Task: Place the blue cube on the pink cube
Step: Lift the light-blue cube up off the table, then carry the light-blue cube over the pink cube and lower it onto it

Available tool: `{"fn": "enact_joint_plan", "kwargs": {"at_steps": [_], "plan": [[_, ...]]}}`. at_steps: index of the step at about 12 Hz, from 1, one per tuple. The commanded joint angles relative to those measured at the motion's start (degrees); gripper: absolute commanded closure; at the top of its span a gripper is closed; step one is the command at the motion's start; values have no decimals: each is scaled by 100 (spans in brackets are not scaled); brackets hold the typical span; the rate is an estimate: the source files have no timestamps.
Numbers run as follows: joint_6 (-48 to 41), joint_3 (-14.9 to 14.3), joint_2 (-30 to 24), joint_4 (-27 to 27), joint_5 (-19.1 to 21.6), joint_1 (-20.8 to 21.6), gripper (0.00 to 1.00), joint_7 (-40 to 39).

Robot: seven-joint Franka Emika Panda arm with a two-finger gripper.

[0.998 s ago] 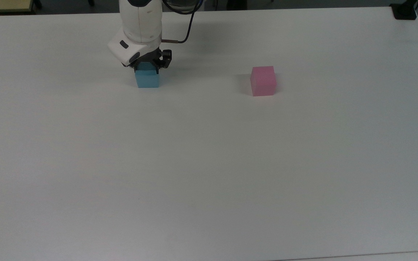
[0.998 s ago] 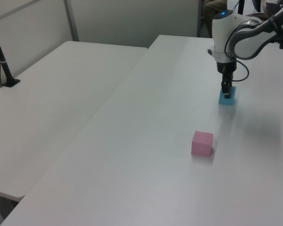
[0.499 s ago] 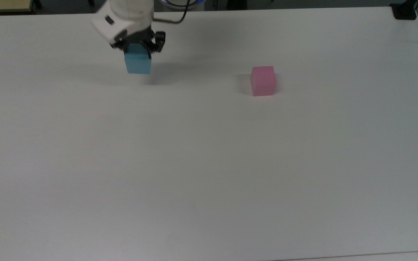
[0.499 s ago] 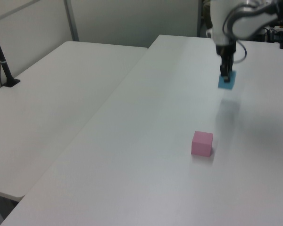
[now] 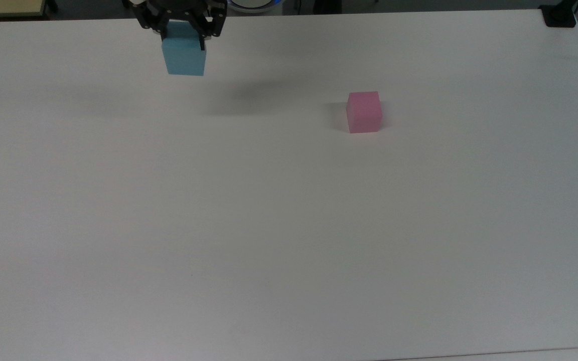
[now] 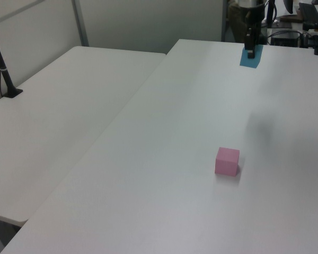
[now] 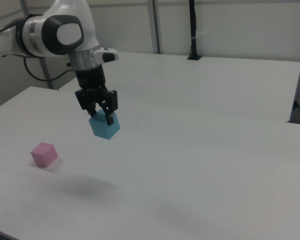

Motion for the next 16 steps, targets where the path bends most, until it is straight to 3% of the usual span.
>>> {"fn": "enact_joint_plan", "kwargs": {"at_steps": [1,8,11,16], "plan": [[-137,275,122,347,208,374,100,576],[-14,486,465,435,374,2062,99,1921],[66,829,579,610,445,2169,99,2370],[188,952,842,585,454,2222,98,2458]]}}
